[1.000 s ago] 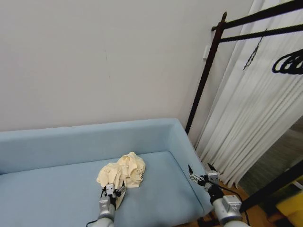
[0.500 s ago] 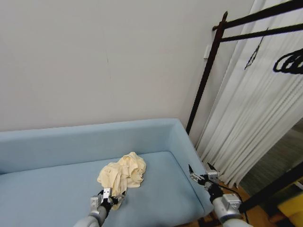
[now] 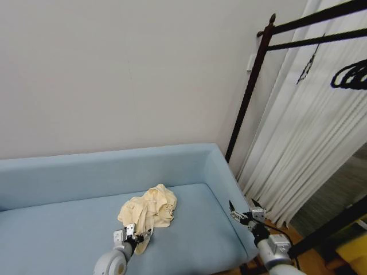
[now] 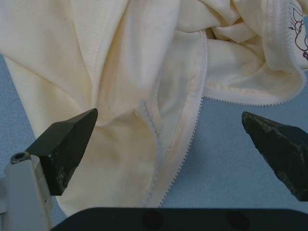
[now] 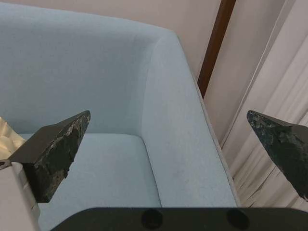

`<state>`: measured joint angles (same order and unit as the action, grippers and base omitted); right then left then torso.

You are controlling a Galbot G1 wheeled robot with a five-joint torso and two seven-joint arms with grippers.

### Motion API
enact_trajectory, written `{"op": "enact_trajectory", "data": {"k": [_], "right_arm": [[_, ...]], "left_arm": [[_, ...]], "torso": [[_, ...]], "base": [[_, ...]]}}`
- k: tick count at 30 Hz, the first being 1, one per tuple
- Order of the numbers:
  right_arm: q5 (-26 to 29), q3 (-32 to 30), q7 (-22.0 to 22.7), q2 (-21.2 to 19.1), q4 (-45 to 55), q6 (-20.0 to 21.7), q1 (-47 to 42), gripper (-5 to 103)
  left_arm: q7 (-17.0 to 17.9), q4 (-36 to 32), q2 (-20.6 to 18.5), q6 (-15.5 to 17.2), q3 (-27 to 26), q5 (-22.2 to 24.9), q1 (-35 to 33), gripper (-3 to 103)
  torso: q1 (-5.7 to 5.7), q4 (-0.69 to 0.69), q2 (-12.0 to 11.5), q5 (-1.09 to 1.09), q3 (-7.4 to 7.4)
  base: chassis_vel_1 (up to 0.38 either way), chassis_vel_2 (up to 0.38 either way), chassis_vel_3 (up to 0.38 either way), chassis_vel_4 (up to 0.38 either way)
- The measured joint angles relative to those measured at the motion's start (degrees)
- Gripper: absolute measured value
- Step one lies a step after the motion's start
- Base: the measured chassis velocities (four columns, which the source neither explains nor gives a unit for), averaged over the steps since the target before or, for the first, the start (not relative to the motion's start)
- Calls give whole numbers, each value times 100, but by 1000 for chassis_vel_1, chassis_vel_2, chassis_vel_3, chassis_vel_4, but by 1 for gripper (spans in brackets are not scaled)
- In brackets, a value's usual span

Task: Pick up the clothes from the sofa and hang them on the clothes hanger.

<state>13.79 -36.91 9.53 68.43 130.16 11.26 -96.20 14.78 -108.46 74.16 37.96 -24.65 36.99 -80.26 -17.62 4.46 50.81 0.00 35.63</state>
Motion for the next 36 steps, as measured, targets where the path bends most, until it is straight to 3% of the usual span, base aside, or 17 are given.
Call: {"op": "enact_trajectory", "data": {"k": [5, 8, 13, 17, 19, 25, 26, 27, 28, 30, 32, 34, 36], "right_arm": [[5, 5, 16, -24, -18, 10, 16, 100], [5, 16, 26, -26, -28, 15, 31, 100], [5, 20, 30, -27, -30, 18, 35, 100], [6, 16, 34, -29, -31, 20, 34, 100], [6, 13, 34, -29, -31, 20, 34, 100], [12, -2, 39, -38, -25, 20, 30, 100], [17, -2, 41, -46, -25, 20, 31, 100], [31, -2, 44, -54, -25, 22, 44, 100], [31, -2, 44, -54, -25, 22, 44, 100], [69, 9, 49, -66, -25, 35, 78, 100], [141, 57, 62, -72, -57, 74, 163, 100], [155, 77, 65, -72, -81, 80, 191, 100], [183, 143, 66, -72, -176, 88, 283, 100]], "left_arm": [[-148, 173, -7, -75, 25, -115, 76, 90], [-217, 303, -10, -92, 46, -171, 122, 74], [-220, 391, -3, -125, 80, -226, 151, 64], [-210, 472, 16, -138, 110, -244, 202, 42], [-199, 497, 26, -139, 114, -251, 219, 42], [-184, 561, 76, -216, 91, -347, 268, 15], [-167, 561, 81, -244, 84, -368, 274, 15], [-137, 548, 83, -309, 79, -430, 275, 4], [-137, 548, 83, -309, 79, -430, 275, 4], [-280, 520, 75, -530, 55, -721, 262, 2], [-677, 537, 27, -1090, -13, -1353, 210, 1], [-788, 538, 5, -1259, -43, -1514, 194, 1], [-946, 464, -73, -1624, -121, -1733, 160, 1]], "torso": [[0, 0, 0, 0, 0], [0, 0, 0, 0, 0], [0, 0, 0, 0, 0], [0, 0, 0, 0, 0], [0, 0, 0, 0, 0], [0, 0, 0, 0, 0], [0, 0, 0, 0, 0], [0, 0, 0, 0, 0], [0, 0, 0, 0, 0], [0, 1, 0, 0, 0], [0, 0, 0, -1, 0], [0, 0, 0, 0, 0], [0, 0, 0, -1, 0]], "base": [[0, 0, 0, 0], [0, 0, 0, 0], [0, 0, 0, 0], [0, 0, 0, 0], [0, 0, 0, 0], [0, 0, 0, 0], [0, 0, 0, 0], [0, 0, 0, 0], [0, 0, 0, 0], [0, 0, 0, 0], [0, 0, 0, 0], [0, 0, 0, 0], [0, 0, 0, 0]]}}
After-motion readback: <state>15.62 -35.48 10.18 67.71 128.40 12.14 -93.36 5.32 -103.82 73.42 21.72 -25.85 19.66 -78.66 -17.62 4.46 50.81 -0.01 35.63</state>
